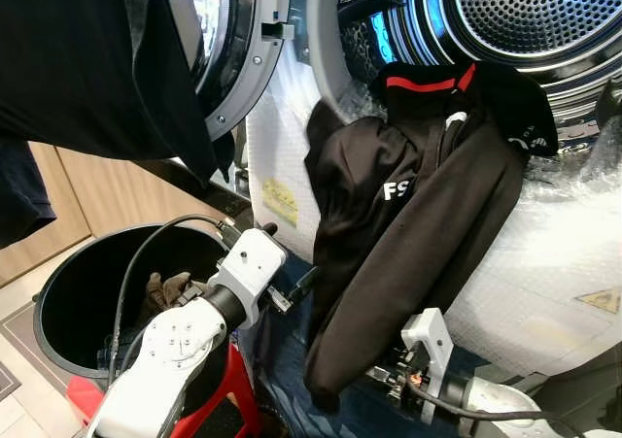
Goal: Clothes washing
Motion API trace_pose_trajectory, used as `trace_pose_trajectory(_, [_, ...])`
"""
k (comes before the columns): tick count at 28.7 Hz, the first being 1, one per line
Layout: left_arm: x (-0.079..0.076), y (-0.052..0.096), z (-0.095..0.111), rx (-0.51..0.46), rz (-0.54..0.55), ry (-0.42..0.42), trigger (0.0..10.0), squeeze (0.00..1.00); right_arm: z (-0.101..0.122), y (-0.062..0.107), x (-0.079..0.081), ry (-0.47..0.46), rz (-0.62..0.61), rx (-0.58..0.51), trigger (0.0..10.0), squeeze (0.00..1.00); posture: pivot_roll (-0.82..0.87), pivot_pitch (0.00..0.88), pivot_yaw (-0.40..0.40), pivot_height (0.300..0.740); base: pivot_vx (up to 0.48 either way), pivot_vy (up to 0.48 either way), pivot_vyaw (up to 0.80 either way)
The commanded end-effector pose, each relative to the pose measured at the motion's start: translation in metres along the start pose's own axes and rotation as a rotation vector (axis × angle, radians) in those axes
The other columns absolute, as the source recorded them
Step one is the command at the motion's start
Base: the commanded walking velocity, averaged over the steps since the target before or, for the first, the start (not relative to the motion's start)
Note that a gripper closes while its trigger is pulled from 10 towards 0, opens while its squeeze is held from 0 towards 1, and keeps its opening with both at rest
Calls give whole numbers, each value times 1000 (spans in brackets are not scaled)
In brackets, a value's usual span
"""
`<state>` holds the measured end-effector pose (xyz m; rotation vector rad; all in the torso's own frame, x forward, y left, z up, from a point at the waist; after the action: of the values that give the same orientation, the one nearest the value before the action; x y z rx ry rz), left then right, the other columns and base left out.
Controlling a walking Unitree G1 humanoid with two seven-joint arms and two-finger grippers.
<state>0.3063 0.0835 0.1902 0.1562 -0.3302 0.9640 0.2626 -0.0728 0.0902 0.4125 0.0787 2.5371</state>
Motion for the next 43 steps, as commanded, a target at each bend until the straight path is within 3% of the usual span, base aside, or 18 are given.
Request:
trace_pose_trajectory(1, [0, -3, 4, -12, 7, -17, 10000, 0, 16, -14, -2, -8, -39, -74, 0, 0, 170, 58, -132, 740, 0, 0, 0])
trace_pose_trajectory(5, [0, -2, 4, -13, 8, -17, 10000, 0, 38, -35, 0, -88, -79, -188, 0, 0, 183, 57, -133, 740, 0, 0, 0])
trace_pose_trajectory(6, [0, -2, 5, -13, 15, -18, 10000, 0, 54, -47, 7, -134, -54, -262, 0, 0, 190, 56, -135, 740, 0, 0, 0])
trace_pose_trajectory(9, [4, -1, 5, -13, 30, -25, 10000, 0, 71, -60, 13, -153, -27, -309, 0, 0, 197, 57, -134, 740, 0, 0, 0])
trace_pose_trajectory(15, [5, -1, 6, -19, 42, -30, 10000, 0, 80, -66, 4, -154, -79, -340, 0, 0, 204, 56, -142, 740, 0, 0, 0])
trace_pose_trajectory(20, [8, -1, 8, -26, 66, -37, 10000, 0, 112, -56, -12, -146, -142, -448, 0, 0, 206, 54, -146, 740, 0, 0, 0])
trace_pose_trajectory(21, [11, -1, 11, -43, 84, -38, 10000, 0, 129, -50, -23, -127, -188, -496, 0, 0, 205, 53, -146, 740, 0, 0, 0])
trace_pose_trajectory(23, [22, 1, 29, -124, 143, -7, 10000, 0, 150, -43, -36, -69, -234, -533, 0, 0, 198, 46, -148, 740, 0, 0, 0])
trace_pose_trajectory(24, [44, 6, 60, -247, 275, -57, 10000, 0, 158, -41, -40, -39, -241, -539, 0, 0, 202, 46, -154, 740, 0, 0, 0])
trace_pose_trajectory(26, [58, 12, 79, -326, 358, -66, 10000, 0, 162, -39, -42, -30, -240, -542, 0, 0, 202, 46, -154, 740, 0, 0, 0])
trace_pose_trajectory(27, [71, 20, 98, -399, 413, -32, 10000, 0, 161, -40, -41, -6, -233, -526, 0, 0, 217, 46, -161, 740, 0, 0, 0])
trace_pose_trajectory(28, [75, 24, 101, -405, 416, -28, 10000, 0, 160, -41, -42, 5, -235, -518, 0, 0, 223, 48, -161, 740, 0, 0, 0])
trace_pose_trajectory(31, [77, 34, 79, -302, 407, -11, 10000, 0, 159, -42, -47, -6, -251, -517, 0, 0, 235, 48, -157, 740, 0, 0, 0])
trace_pose_trajectory(32, [80, 41, 58, -224, 432, 6, 10000, 0, 163, -42, -49, 3, -257, -524, 0, 0, 235, 48, -156, 740, 0, 0, 0])
trace_pose_trajectory(35, [84, 54, 24, -107, 492, 21, 10000, 0, 174, -41, -52, 16, -264, -549, 0, 0, 241, 50, -153, 740, 0, 0, 0])
trace_pose_trajectory(37, [91, 77, -15, 6, 598, 73, 10000, 0, 190, -38, -54, 47, -270, -581, 0, 0, 243, 48, -150, 740, 0, 0, 0])
trace_pose_trajectory(38, [94, 95, -38, 57, 683, 127, 10000, 0, 204, -36, -55, 71, -272, -607, 0, 0, 246, 48, -154, 740, 0, 0, 0])
trace_pose_trajectory(43, [101, 114, -50, 71, 796, 170, 10000, 0, 221, -32, -53, 114, -264, -642, 0, 0, 248, 47, -156, 740, 0, 0, 0])
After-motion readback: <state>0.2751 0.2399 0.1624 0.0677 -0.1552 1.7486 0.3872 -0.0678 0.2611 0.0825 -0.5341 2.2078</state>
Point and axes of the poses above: a point about 5 cm out from each wrist's last joint towards the gripper, its own y axis pointing back from the gripper into the wrist, its own z axis along the axis of the wrist's last joint, x = y × z, the point moved 5 cm from there along -y, pointing out of the wrist towards the gripper, and after that the axes turned 1 degree about y, right-handed, at the moved point
